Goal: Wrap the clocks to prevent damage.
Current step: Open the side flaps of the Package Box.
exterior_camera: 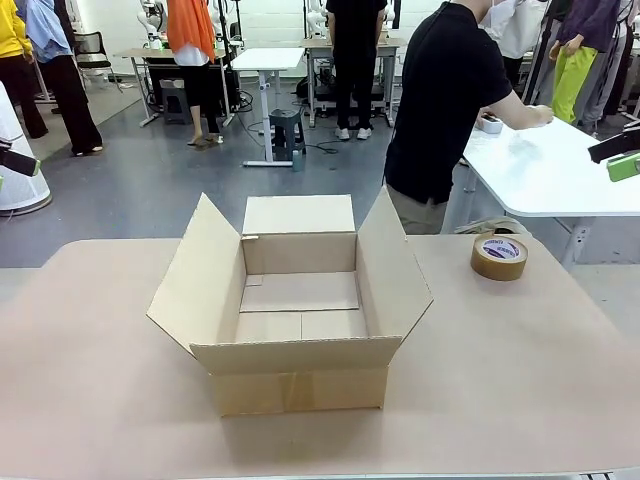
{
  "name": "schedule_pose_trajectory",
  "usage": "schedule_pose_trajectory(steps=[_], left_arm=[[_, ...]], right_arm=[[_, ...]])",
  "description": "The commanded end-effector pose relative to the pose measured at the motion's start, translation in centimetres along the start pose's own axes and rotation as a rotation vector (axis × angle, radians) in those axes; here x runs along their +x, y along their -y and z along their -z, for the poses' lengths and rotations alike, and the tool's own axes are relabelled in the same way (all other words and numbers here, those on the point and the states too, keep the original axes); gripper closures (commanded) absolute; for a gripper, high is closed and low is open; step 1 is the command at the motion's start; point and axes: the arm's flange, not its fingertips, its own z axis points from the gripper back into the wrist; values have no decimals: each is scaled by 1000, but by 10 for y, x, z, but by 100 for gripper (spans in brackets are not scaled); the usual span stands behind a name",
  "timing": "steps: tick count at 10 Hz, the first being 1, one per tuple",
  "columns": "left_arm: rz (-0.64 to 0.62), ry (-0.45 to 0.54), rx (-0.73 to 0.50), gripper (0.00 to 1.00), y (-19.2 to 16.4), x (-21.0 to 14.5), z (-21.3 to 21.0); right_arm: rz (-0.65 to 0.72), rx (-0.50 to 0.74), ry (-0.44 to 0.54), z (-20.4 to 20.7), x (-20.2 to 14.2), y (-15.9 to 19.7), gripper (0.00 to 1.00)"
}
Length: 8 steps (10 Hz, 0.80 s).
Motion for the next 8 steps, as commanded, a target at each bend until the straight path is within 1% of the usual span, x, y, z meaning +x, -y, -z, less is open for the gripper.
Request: schedule_pose_trajectory(steps=[1,2,3,4,5,6,7,8], left_arm=[[0,1,-1,0,0,0,0],[8,-11,-4,59,1,-1,-5],[6,-8,-3,59,0,-1,-9],[4,-10,-1,100,1,0,-8],[2,-13,-3,61,1,0,-9],[0,-10,-3,100,1,1,-10],[-1,-13,-7,100,2,0,-9],[-2,-13,-6,100,2,0,-10]], right_arm=[[1,0,-3,0,0,0,0],[-34,7,-3,-1,-2,-1,58],[-37,8,-10,-2,-2,-1,59],[-43,14,-19,-1,-2,-2,100],[-47,16,-27,-1,-1,-2,100],[-48,12,-34,-1,-1,-2,100],[-48,15,-43,-1,-2,-2,88],[-47,14,-45,0,-2,-2,98]])
